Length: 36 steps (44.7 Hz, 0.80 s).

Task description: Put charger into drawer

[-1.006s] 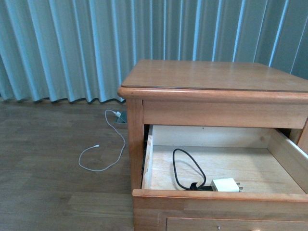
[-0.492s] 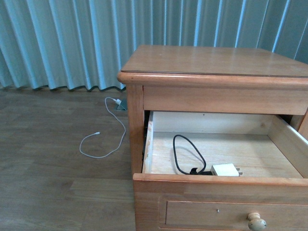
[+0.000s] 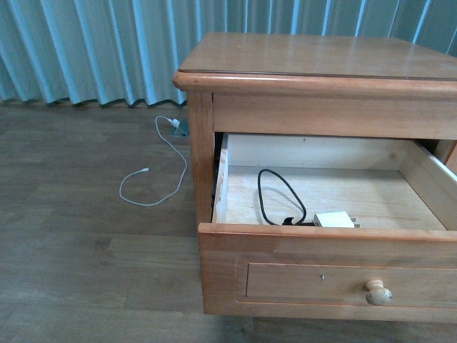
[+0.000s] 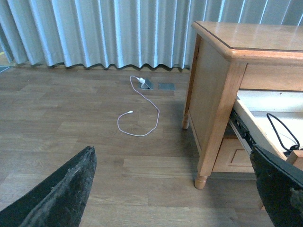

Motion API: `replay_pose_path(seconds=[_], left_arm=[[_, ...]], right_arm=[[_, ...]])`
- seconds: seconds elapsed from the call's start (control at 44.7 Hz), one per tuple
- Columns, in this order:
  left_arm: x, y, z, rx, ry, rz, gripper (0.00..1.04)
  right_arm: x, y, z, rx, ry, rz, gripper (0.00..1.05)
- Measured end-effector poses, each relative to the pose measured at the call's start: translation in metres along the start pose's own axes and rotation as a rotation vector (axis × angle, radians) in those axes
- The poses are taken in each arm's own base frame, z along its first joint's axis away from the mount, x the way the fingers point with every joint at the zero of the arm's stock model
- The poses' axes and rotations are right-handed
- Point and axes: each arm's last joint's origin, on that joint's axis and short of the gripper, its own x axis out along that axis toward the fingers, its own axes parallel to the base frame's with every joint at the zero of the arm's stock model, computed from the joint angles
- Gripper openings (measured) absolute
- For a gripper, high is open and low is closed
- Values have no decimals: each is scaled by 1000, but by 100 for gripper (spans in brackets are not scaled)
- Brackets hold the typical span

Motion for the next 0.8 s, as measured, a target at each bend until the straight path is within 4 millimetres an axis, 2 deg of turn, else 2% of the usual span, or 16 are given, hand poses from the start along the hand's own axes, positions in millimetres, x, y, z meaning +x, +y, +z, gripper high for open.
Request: replay_pose_path(seconds=[0.246,0.671,0.805], left_arm=[[0,0,0,0,0,0,99],[0,0,0,0,0,0,99],[0,0,0,0,0,0,99]], right_arm=[[44,11,4,20,94,-21,96],[90,27,14,16,91,-30,96],[110,31,29,24,43,-38,96]])
